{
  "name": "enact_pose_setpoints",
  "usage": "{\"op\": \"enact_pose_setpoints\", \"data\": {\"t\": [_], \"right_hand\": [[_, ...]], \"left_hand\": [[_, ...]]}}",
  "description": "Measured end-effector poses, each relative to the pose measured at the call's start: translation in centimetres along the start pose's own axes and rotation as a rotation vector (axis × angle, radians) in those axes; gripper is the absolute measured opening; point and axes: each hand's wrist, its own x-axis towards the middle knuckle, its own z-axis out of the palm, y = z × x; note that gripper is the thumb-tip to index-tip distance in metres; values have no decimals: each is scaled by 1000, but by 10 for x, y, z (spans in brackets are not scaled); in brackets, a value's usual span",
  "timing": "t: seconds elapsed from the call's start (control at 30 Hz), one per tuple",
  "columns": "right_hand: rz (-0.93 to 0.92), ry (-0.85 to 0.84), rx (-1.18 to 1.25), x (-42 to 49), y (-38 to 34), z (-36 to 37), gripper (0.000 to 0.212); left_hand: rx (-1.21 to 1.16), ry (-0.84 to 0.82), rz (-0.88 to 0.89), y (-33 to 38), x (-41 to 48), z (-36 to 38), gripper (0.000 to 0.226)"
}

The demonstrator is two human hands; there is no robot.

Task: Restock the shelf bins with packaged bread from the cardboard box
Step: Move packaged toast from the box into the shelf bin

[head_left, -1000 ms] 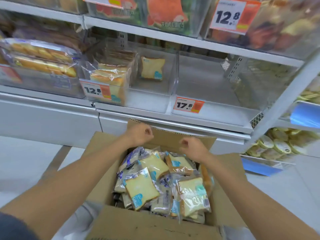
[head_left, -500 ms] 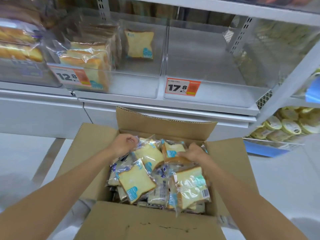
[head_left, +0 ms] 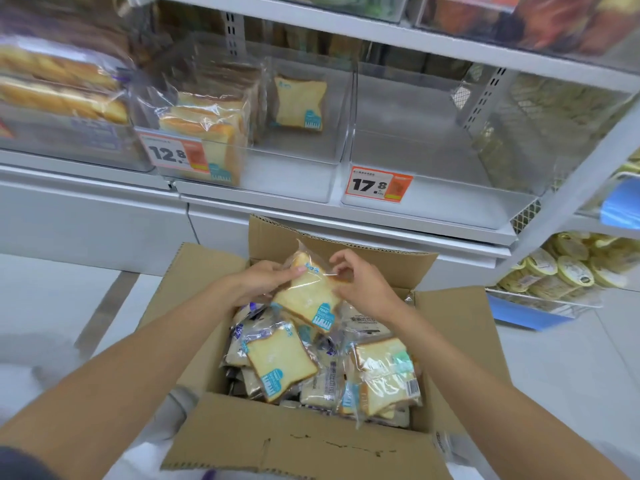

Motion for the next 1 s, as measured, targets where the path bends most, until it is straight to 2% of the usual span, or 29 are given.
{"op": "enact_pose_setpoints", "data": {"t": [0.1, 0.23, 0.3, 0.4, 0.47, 0.5, 0.53, 0.6, 0.7, 0.8, 0.9, 1.0], "right_hand": [[5, 79, -44, 5, 10, 4, 51], [219, -89, -82, 18, 39, 27, 41], [324, -200, -189, 30, 47, 49, 54], [443, -319, -405, 46, 60, 83, 79], [431, -274, -481, 52, 63, 92, 70], [434, -249, -439, 54, 63, 91, 62], [419, -225, -361, 55, 63, 88, 56], [335, -189, -294, 49, 57, 75, 60], [88, -93, -468, 31, 35, 44, 53], [-85, -30, -573, 16, 7, 7, 48], [-162, 17, -586, 6, -22, -28, 51], [-176, 17, -442, 2, -53, -47, 60]], "left_hand": [[-42, 36, 55, -20, -15, -19, 45], [-206, 146, 47, -64, -27, -51, 41], [-276, 159, 13, -80, -29, -60, 47], [-294, 233, -14, -87, -28, -63, 42], [-307, 296, -9, -85, -26, -63, 42], [-303, 320, 7, -84, -26, -63, 44], [-295, 341, 20, -81, -26, -63, 43], [-261, 389, 64, -72, -27, -60, 35], [-171, 447, 145, -56, -32, -51, 25], [-79, 449, 219, -42, -37, -46, 30], [-41, 482, 299, -20, -50, -42, 27], [-16, 461, 346, 2, -62, -37, 30]]}}
